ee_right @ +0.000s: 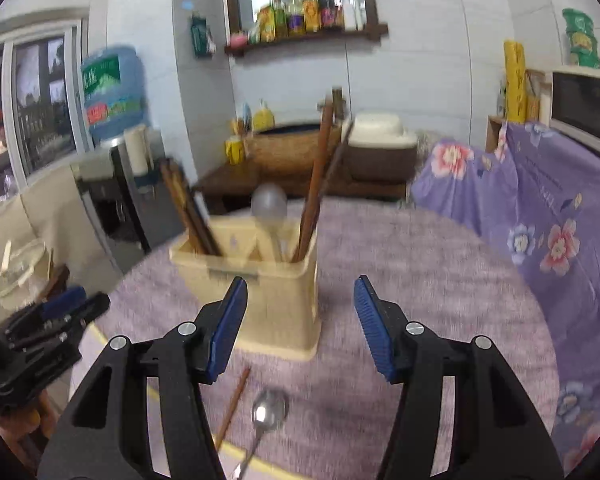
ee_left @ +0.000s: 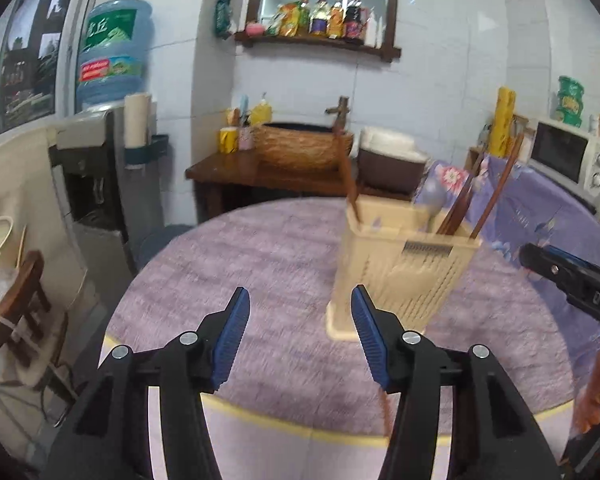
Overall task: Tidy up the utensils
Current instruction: 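Grasp the steel spoon with the right tool while the left tool grasps the last brown chopstick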
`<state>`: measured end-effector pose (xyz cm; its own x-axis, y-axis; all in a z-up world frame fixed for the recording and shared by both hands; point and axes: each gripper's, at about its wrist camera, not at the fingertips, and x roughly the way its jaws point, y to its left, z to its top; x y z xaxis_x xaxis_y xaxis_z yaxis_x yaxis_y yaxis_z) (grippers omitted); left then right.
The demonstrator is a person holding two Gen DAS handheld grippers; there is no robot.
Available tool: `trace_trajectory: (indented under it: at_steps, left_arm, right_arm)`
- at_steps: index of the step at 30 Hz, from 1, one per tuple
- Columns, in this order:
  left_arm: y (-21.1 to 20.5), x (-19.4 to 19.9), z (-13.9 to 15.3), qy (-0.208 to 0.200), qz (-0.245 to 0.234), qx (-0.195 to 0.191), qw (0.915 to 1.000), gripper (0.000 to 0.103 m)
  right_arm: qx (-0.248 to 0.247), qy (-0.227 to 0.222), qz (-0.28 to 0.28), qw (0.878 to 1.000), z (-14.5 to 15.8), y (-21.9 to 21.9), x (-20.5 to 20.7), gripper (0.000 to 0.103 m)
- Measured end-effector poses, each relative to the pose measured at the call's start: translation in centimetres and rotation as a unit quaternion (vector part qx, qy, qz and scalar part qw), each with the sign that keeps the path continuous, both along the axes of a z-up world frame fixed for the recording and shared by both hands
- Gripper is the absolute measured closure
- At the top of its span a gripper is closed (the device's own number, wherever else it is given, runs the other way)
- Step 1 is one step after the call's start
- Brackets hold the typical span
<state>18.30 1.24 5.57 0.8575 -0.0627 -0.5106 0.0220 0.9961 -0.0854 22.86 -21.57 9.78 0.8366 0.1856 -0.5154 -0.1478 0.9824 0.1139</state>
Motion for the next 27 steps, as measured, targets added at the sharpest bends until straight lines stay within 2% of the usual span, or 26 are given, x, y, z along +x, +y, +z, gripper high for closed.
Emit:
trace_trajectory:
  at_steps: [4, 6, 9, 12, 14, 18, 20, 27]
  left_arm:
    - [0.9, -0.9, -3.7, 0.046, 0.009, -0.004, 0.9989, 0.050]
    - [1.4, -1.3, -5.0, 0.060, 0.016, -0.011, 0.9980, 0.050]
    - [2.0, -1.9, -5.9, 0.070, 0.018, -0.019, 0.9972, 0.050]
    - [2.0, -2.5, -5.9, 0.069, 0.016, -0.016, 0.9974, 0.050]
    - [2.1, -2.9, -5.6, 0.064, 0.014, -0.020, 0.9977, 0.050]
    - [1.7, -3.0, -5.4, 0.061, 0.009, -0.019, 0.9979, 0.050]
    - [1.5, -3.0, -5.5, 0.062, 0.004, -0.021, 0.9978, 0.050]
    - [0.4, -2.7, -6.5, 0.084, -0.023, -0.033, 0.9956, 0.050]
  right_arm:
    - [-0.028, 0.072, 0.005, 0.997, -5.5, 1.7, -1.2, 0.047]
    - [-0.024, 0.113, 0.015, 0.993, -8.5, 2.7, -1.7, 0.047]
    - [-0.020, 0.151, 0.021, 0.988, -11.5, 4.1, -2.1, 0.050]
    - [-0.022, 0.175, 0.026, 0.984, -13.2, 5.5, -2.5, 0.054]
    - [-0.032, 0.182, 0.024, 0.983, -14.1, 6.2, -2.5, 0.069]
    - [-0.056, 0.172, 0.008, 0.983, -14.6, 6.9, -2.5, 0.082]
    - [-0.055, 0.170, 0.006, 0.984, -14.7, 6.7, -2.6, 0.093]
    - [-0.044, 0.169, -0.003, 0.985, -14.6, 3.0, -3.0, 0.096]
